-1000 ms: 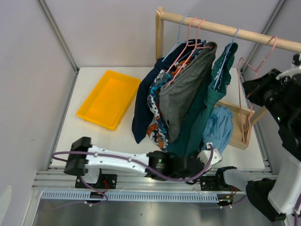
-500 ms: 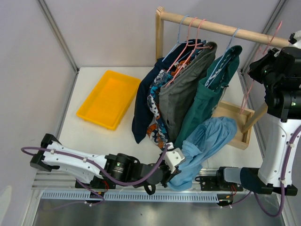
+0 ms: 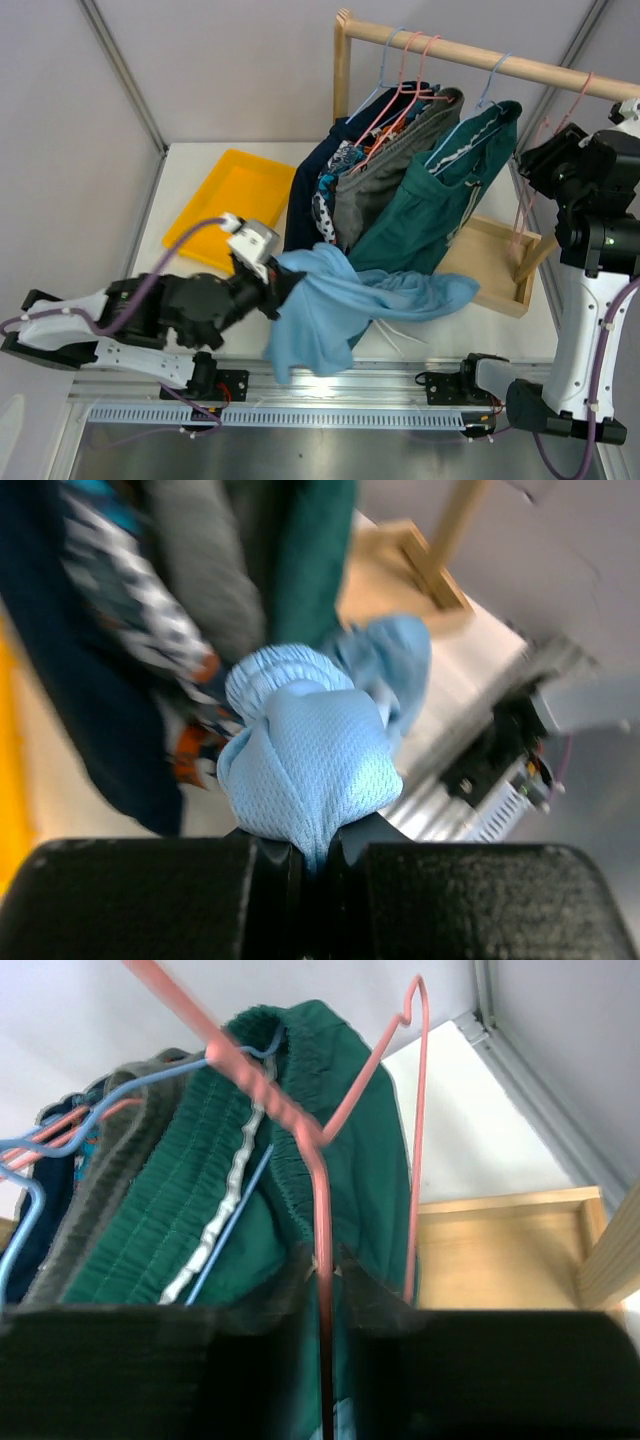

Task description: Remove the shorts from the hanger

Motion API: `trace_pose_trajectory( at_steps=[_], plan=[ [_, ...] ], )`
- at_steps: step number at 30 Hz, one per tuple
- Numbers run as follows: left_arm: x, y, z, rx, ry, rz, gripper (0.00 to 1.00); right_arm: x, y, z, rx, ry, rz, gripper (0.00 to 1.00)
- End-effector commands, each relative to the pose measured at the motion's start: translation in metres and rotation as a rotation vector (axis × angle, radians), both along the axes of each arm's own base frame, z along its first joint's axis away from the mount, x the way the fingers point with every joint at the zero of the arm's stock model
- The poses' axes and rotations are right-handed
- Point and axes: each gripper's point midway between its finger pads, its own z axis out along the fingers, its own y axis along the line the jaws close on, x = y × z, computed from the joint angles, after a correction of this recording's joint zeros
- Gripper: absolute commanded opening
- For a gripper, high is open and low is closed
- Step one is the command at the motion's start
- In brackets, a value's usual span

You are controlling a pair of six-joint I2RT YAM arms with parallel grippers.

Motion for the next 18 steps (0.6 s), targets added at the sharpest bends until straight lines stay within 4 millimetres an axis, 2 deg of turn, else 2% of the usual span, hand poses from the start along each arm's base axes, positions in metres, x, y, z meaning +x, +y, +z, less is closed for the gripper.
trace_pose_trajectory(
  at_steps=[1, 2, 3, 4, 5, 7, 8, 10, 13, 14, 15, 16, 17, 18],
  plan=[
    [0.036, 0.053, 0.05, -0.017, -0.12, 0.155, 0.0, -0.016, 0.0, 0.013, -0.018, -0.056, -0.001, 0.65],
    [0.042, 0.063, 0.07, -0.049, -0.136, 0.179, 0.0, -0.019, -0.002, 0.012, -0.024, -0.052, -0.012, 0.76],
    [0.048, 0.071, 0.077, -0.044, -0.157, 0.209, 0.0, -0.027, -0.003, 0.014, -0.029, -0.063, -0.022, 0.85],
    [0.058, 0.081, 0.084, -0.017, -0.196, 0.249, 0.0, -0.032, -0.007, 0.014, -0.038, -0.06, -0.047, 0.99],
    [0.062, 0.091, 0.105, -0.064, -0.211, 0.273, 0.0, -0.036, -0.009, 0.012, -0.041, -0.057, -0.06, 0.99],
    [0.075, 0.104, 0.122, -0.064, -0.263, 0.327, 0.0, -0.048, -0.015, 0.01, -0.056, -0.047, -0.1, 0.99],
    [0.078, 0.114, 0.137, -0.087, -0.282, 0.349, 0.0, -0.051, -0.018, 0.006, -0.062, -0.035, -0.115, 0.99],
    [0.092, 0.121, 0.151, -0.046, -0.327, 0.399, 0.0, -0.065, -0.024, 0.005, -0.077, -0.041, -0.156, 1.0],
    [0.116, 0.119, 0.165, 0.011, -0.356, 0.436, 0.0, -0.084, -0.029, 0.0, -0.091, -0.052, -0.198, 0.99],
    [0.13, 0.135, 0.172, 0.014, -0.361, 0.507, 0.0, -0.087, -0.029, -0.006, -0.091, -0.044, -0.201, 0.99],
    [0.139, 0.122, 0.175, 0.013, -0.361, 0.467, 0.0, -0.095, -0.027, -0.005, -0.088, -0.06, -0.196, 0.99],
    [0.149, 0.125, 0.177, 0.019, -0.363, 0.489, 0.0, -0.097, -0.025, -0.006, -0.081, -0.061, -0.191, 0.99],
    [0.166, 0.142, 0.178, 0.034, -0.363, 0.564, 0.0, -0.098, -0.023, -0.009, -0.077, -0.059, -0.181, 1.0],
    [0.177, 0.142, 0.188, 0.024, -0.371, 0.584, 0.0, -0.099, -0.019, -0.013, -0.067, -0.05, -0.161, 0.99]
  ],
)
